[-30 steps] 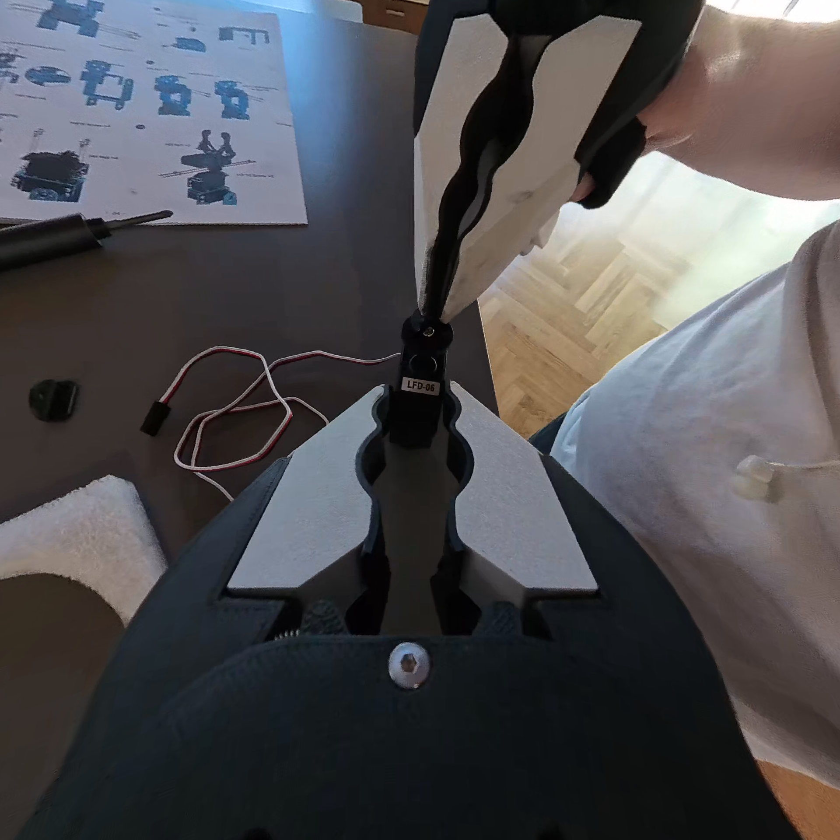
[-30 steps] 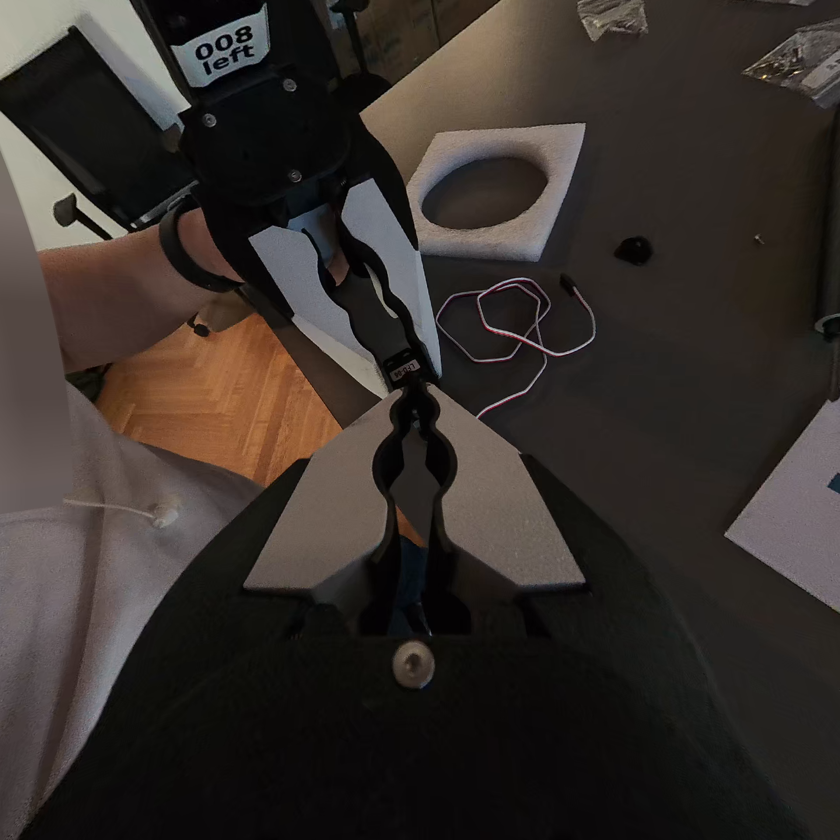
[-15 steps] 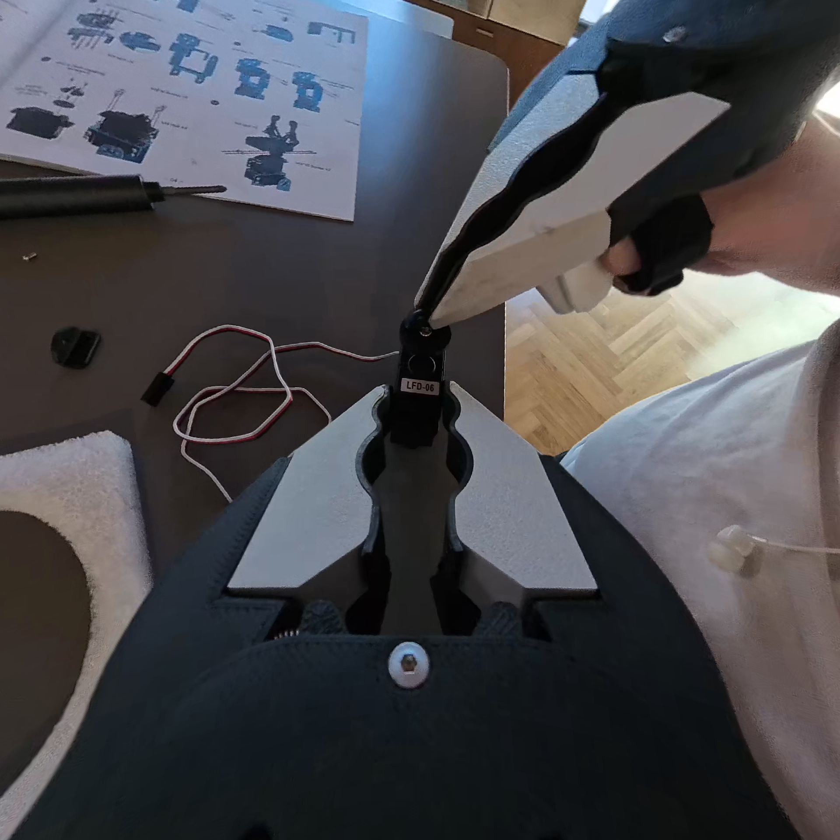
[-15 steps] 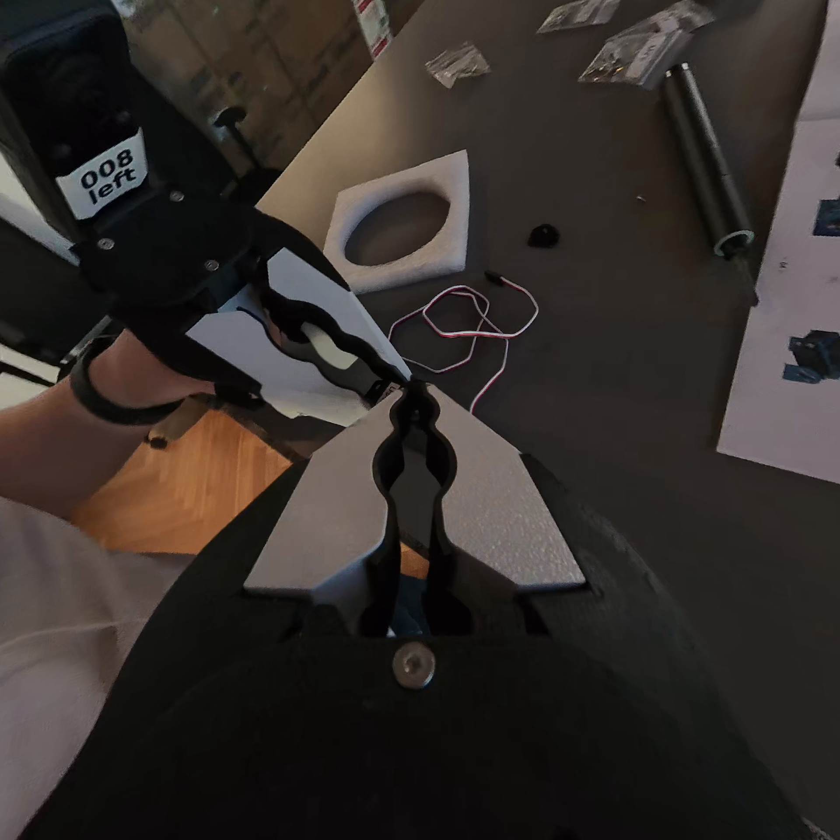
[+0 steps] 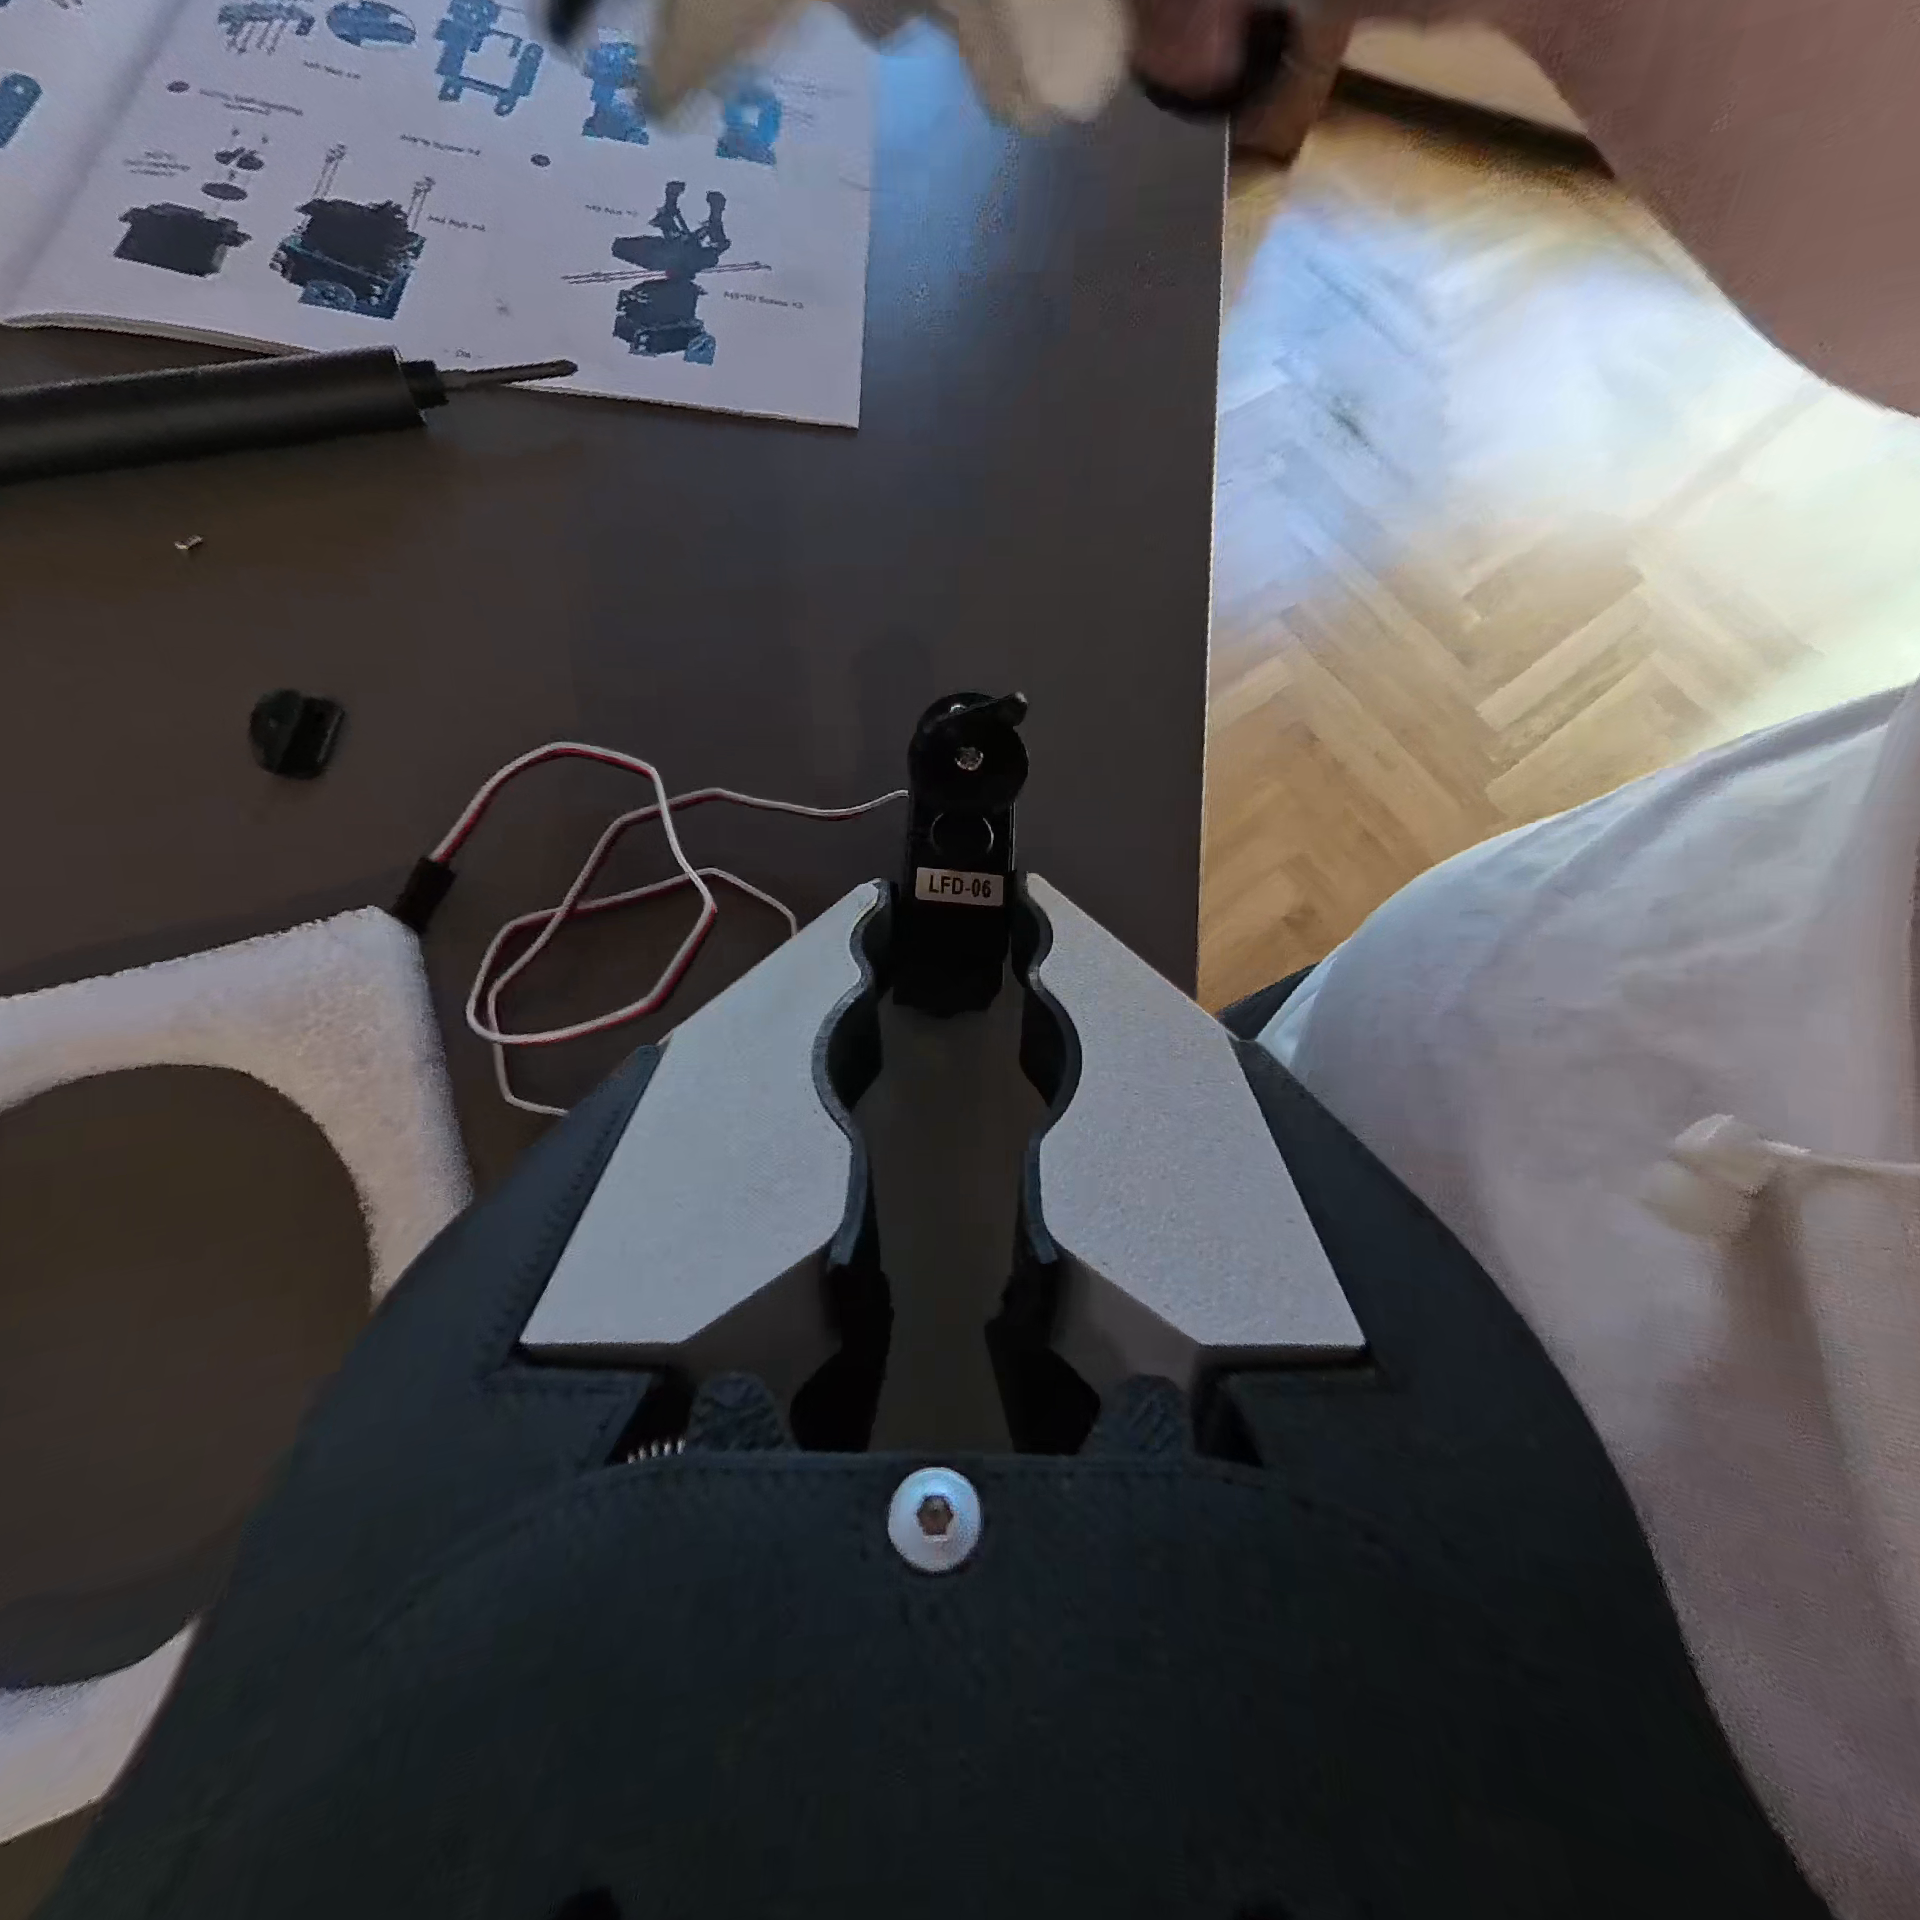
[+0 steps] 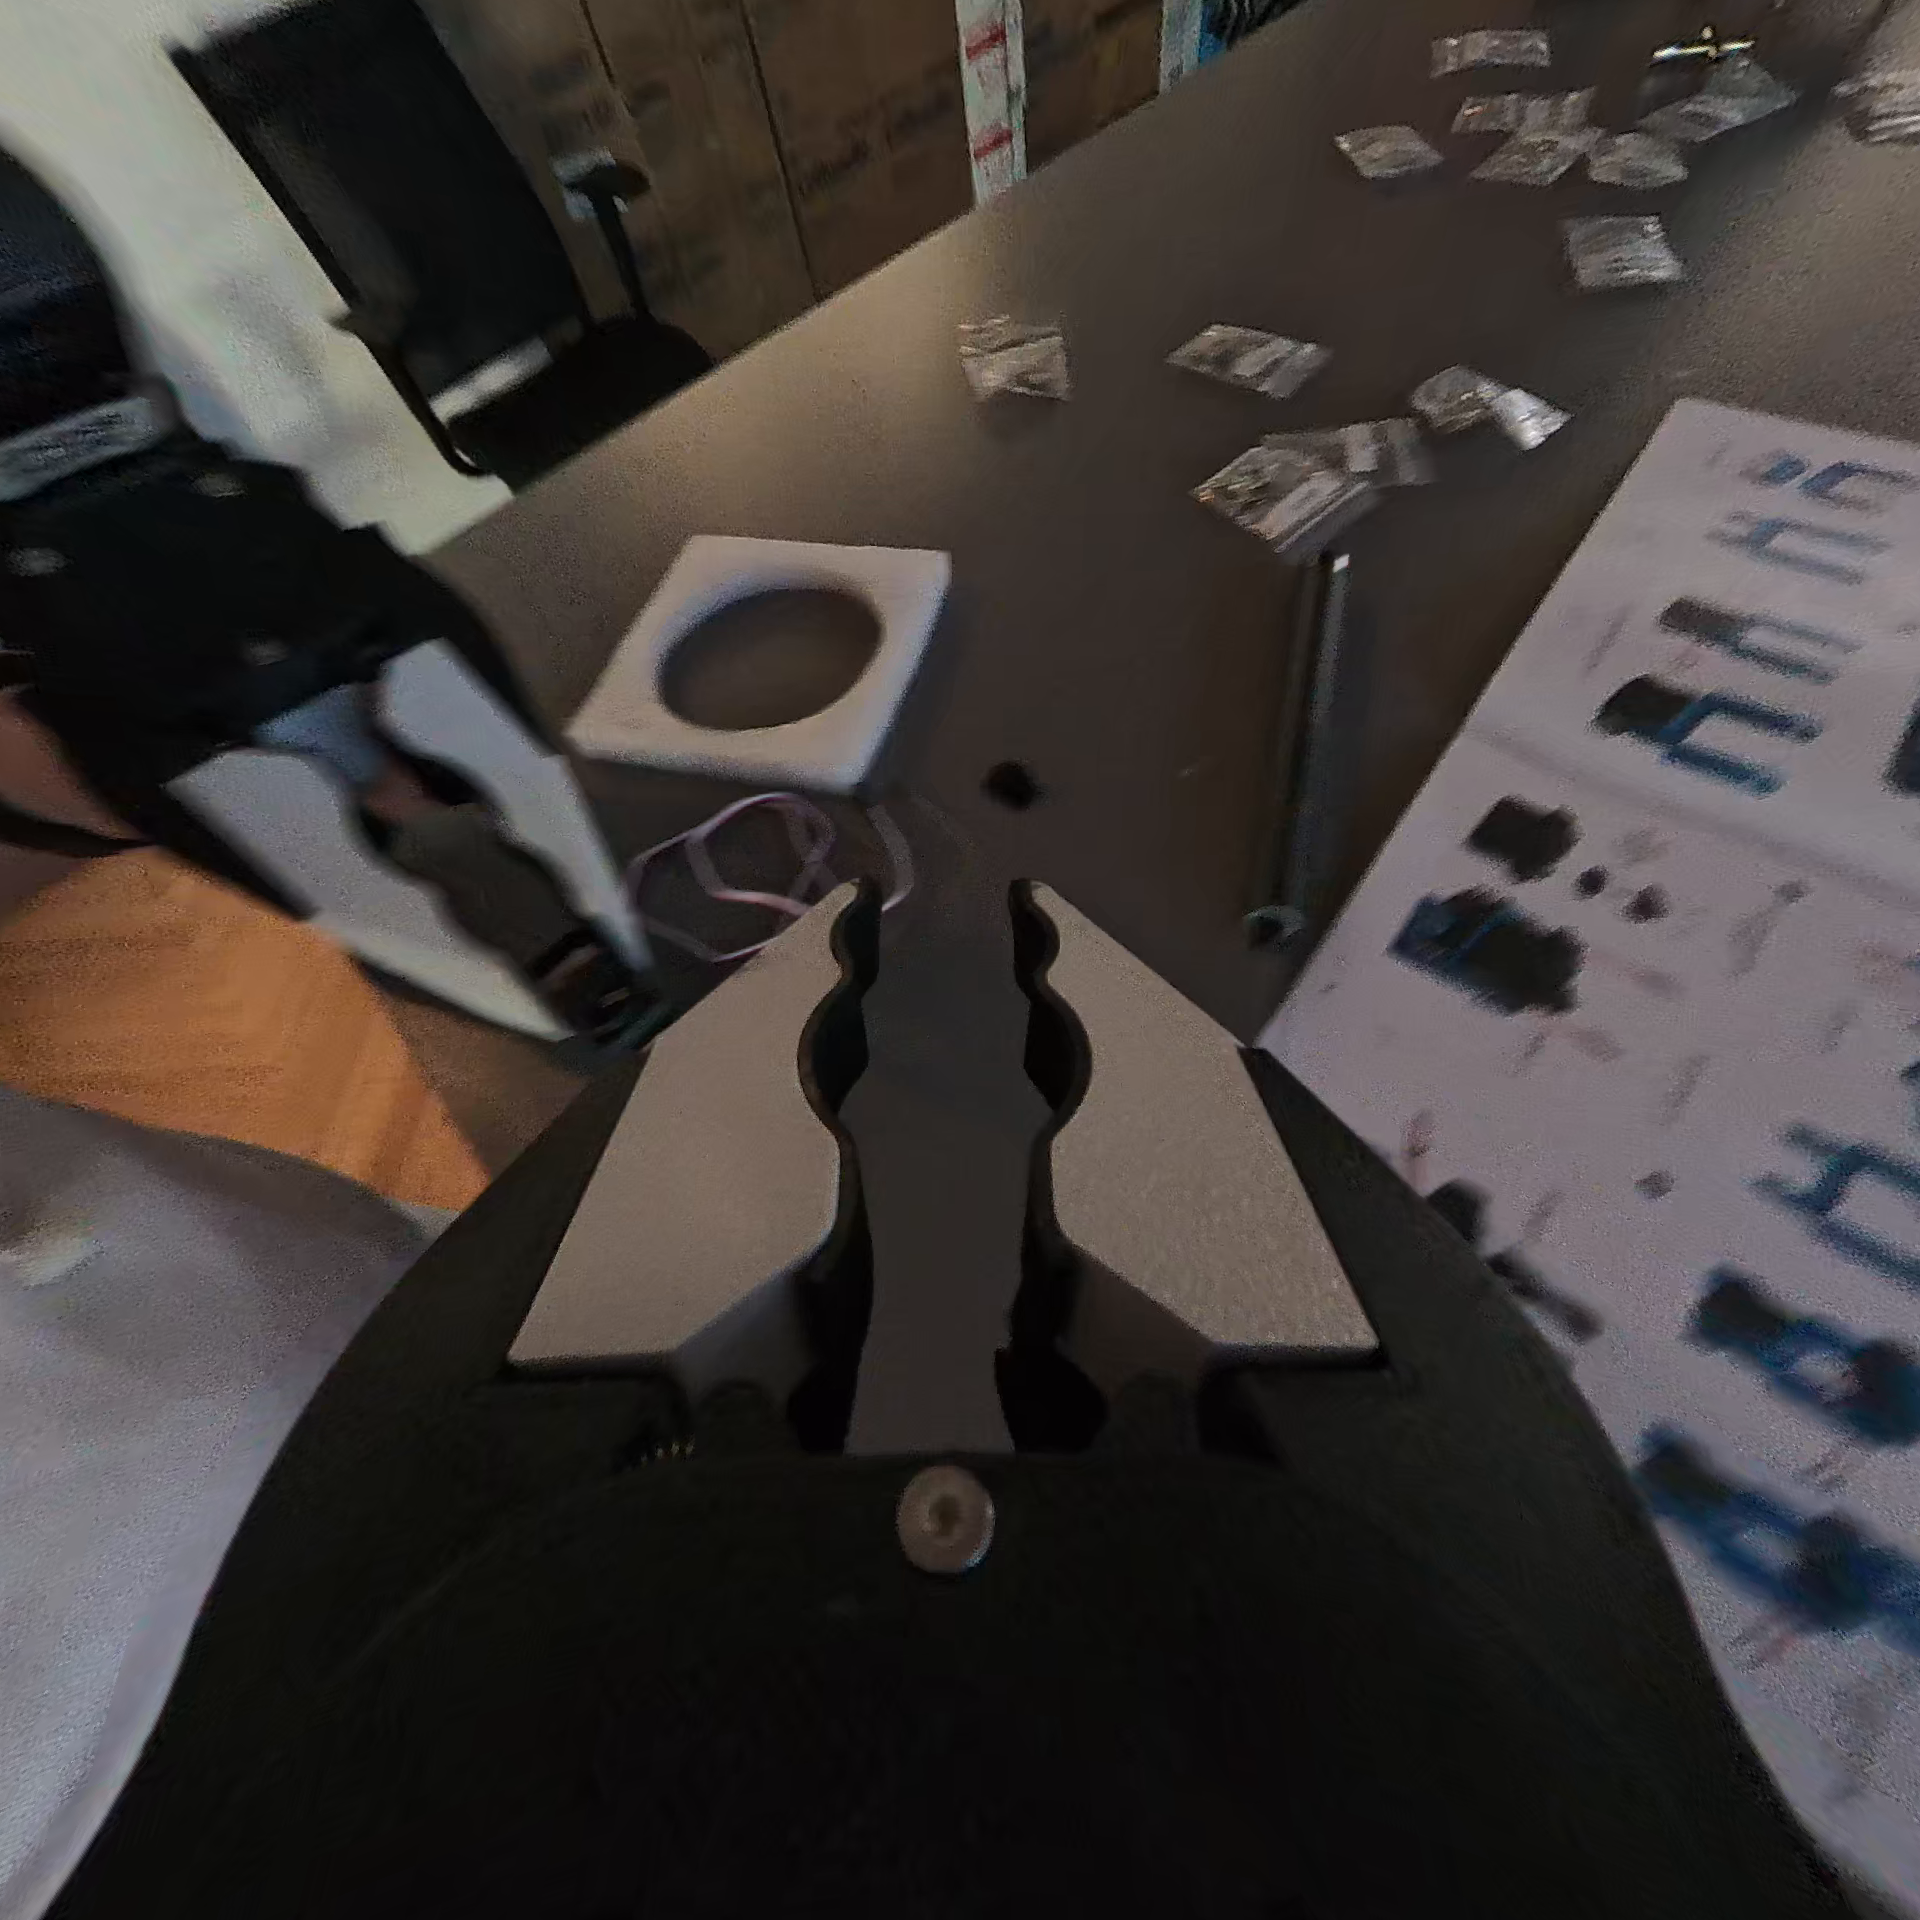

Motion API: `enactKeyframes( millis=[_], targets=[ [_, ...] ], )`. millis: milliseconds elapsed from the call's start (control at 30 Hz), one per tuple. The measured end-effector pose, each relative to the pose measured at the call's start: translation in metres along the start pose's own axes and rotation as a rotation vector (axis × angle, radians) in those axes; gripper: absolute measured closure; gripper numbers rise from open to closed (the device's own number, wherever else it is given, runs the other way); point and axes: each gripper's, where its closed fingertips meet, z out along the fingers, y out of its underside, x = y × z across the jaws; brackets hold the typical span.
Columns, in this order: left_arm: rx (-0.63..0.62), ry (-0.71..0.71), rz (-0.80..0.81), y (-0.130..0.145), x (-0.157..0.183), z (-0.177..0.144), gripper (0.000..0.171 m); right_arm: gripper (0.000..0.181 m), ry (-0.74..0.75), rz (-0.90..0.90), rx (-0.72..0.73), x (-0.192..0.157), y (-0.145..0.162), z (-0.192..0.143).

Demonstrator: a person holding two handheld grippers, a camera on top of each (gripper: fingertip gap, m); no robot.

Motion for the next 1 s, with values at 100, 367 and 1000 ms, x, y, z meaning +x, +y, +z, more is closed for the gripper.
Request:
enactKeyframes(
  millis=[100, 367, 1000],
  targets=[
    [-0.009, -0.004, 0.036, 0.001, 0.001, -0.002, 0.152, 0.153, 0.046, -0.044, -0.163, 0.06, -0.016, 0.039],
    [-0.069, 0.001, 0.178, 0.01, -0.009, -0.003, 0.149, 0.15, 0.108, -0.036, -0.623, 0.108, 0.024, 0.094],
    [0.438, -0.054, -0.694, -0.087, -0.069, -0.018, 0.14, 0.166, 0.105, -0.751, -0.281, 0.075, 0.011, 0.051]
  ],
)
